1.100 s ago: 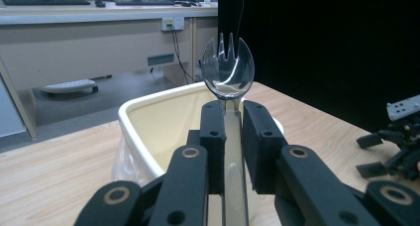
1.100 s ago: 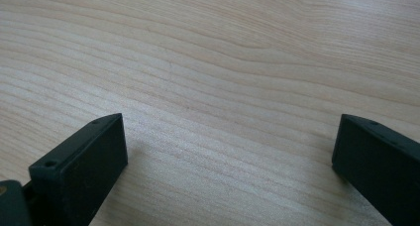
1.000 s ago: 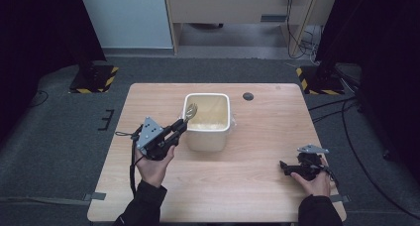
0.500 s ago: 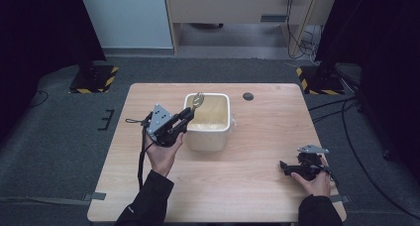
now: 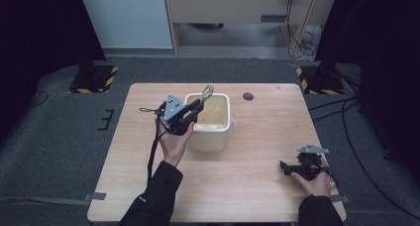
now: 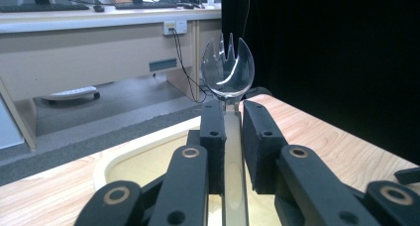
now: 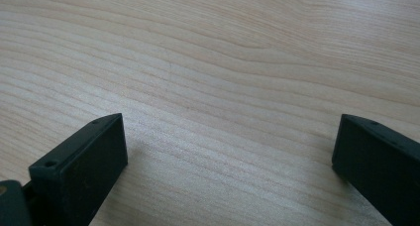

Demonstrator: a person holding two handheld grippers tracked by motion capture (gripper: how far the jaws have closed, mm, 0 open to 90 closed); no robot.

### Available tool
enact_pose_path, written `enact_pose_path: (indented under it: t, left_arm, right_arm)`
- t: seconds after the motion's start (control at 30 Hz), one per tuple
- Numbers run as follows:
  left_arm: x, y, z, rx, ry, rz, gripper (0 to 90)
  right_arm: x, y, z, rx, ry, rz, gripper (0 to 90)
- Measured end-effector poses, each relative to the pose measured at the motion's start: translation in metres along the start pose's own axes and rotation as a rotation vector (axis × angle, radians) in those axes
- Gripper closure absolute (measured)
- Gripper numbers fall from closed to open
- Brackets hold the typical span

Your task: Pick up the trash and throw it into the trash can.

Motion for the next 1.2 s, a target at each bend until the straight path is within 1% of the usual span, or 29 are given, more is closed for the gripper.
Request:
enact_pose_path:
  t: [0.1,0.3,0.43,0.6,0.77,0.87,1.0,1.2]
  left_arm:
    - [0.003,0.008,-0.009,0.028,0.003,0.001,79.3]
    - [0.008,0.024,-0.024,0.063,0.009,0.014,79.3]
    - [0.012,0.033,-0.029,0.090,0.007,0.013,79.2]
    - [0.016,0.038,-0.031,0.103,0.002,0.015,79.1]
    - [0.016,0.038,-0.027,0.092,0.002,0.021,75.2]
    - [0.015,0.035,-0.021,0.074,0.008,0.033,73.5]
    - [0.012,0.034,-0.009,0.059,0.013,0.037,71.2]
    - [0.011,0.034,0.017,0.052,-0.001,0.032,68.8]
  right_arm:
    - [0.000,0.000,0.000,0.000,0.000,0.000,0.8]
    - [0.000,0.000,0.000,0.000,-0.002,0.002,0.7]
    - [0.000,0.000,0.000,0.000,-0.002,0.002,0.7]
    - [0.000,0.000,0.000,0.000,-0.003,0.003,0.7]
    - [0.000,0.000,0.000,0.000,-0.003,0.003,0.7]
    - [0.000,0.000,0.000,0.000,-0.003,0.003,0.7]
    - [0.000,0.000,0.000,0.000,-0.003,0.003,0.7]
    - [0.000,0.000,0.000,0.000,-0.004,0.005,0.7]
Point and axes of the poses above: each handheld gripper's, and its own axes: z roughly backward along the jaws, y roughly out of its underside, x roughly to its left, the point moved 10 cm from there along -z, roughly forward along the jaws, and after that the axes turned 15 degrees about y, right-handed, at the moved point
